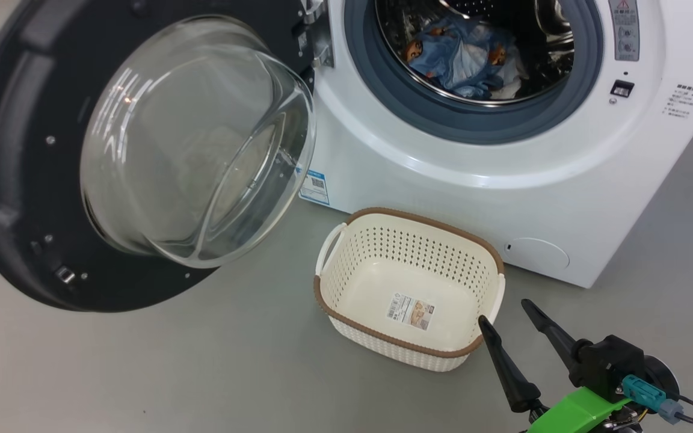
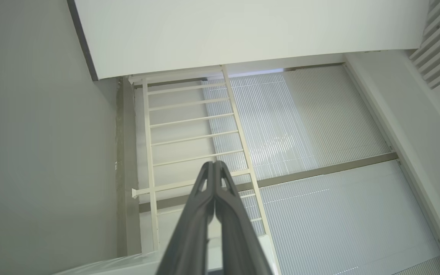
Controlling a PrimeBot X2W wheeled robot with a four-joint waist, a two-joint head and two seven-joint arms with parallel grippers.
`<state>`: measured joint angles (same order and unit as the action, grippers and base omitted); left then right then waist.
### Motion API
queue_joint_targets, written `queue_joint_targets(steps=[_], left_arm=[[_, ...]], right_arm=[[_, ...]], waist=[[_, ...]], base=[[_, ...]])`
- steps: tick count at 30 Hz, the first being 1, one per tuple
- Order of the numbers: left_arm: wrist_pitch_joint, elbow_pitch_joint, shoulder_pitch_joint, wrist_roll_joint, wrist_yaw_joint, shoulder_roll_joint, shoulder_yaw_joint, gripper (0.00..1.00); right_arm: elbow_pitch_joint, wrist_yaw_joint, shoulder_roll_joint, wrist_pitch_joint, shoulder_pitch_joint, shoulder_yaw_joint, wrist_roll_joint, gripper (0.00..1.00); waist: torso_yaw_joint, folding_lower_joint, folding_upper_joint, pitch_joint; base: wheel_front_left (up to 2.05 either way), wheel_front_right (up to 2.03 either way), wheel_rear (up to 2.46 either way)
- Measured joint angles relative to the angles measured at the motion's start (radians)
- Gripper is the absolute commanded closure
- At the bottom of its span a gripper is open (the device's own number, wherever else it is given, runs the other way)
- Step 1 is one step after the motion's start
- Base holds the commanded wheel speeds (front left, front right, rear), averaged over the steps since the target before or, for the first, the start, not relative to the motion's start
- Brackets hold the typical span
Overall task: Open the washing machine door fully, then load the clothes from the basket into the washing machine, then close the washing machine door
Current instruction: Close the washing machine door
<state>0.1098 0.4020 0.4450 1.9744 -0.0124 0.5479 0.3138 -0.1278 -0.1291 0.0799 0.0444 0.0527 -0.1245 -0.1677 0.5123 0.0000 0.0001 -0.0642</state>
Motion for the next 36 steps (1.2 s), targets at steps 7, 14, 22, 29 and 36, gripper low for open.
queue_joint_targets(steps=[7, 14, 22, 29, 36], left_arm=[[0.067, 0.153, 0.102, -0.032, -0.058, 0.060, -0.069, 1.00], [0.145, 0.234, 0.142, -0.075, -0.077, 0.071, -0.160, 1.00], [0.216, 0.286, 0.163, -0.102, -0.053, 0.069, -0.212, 1.00], [0.280, 0.311, 0.165, -0.119, -0.034, 0.059, -0.254, 1.00], [0.329, 0.317, 0.165, -0.119, -0.017, 0.056, -0.261, 1.00]], right_arm=[[-0.018, 0.000, 0.018, 0.017, -0.001, -0.008, 0.001, 0.00], [-0.024, 0.000, 0.024, 0.026, -0.009, -0.019, 0.001, 0.00], [-0.032, 0.000, 0.033, 0.029, -0.016, -0.018, 0.001, 0.00], [-0.034, 0.000, 0.036, 0.034, -0.023, -0.019, 0.001, 0.00], [-0.033, 0.000, 0.036, 0.033, -0.037, -0.017, 0.001, 0.00]], waist=[[-0.024, 0.0001, 0.0000, -0.030], [-0.053, 0.0000, 0.0000, -0.050], [-0.081, 0.0000, 0.0000, -0.078], [-0.098, 0.0000, 0.0000, -0.094], [-0.104, 0.0000, 0.0000, -0.101]], base=[[0.00, 0.00, 0.00], [0.00, 0.00, 0.00], [0.00, 0.00, 0.00], [0.00, 0.00, 0.00], [0.00, 0.00, 0.00]])
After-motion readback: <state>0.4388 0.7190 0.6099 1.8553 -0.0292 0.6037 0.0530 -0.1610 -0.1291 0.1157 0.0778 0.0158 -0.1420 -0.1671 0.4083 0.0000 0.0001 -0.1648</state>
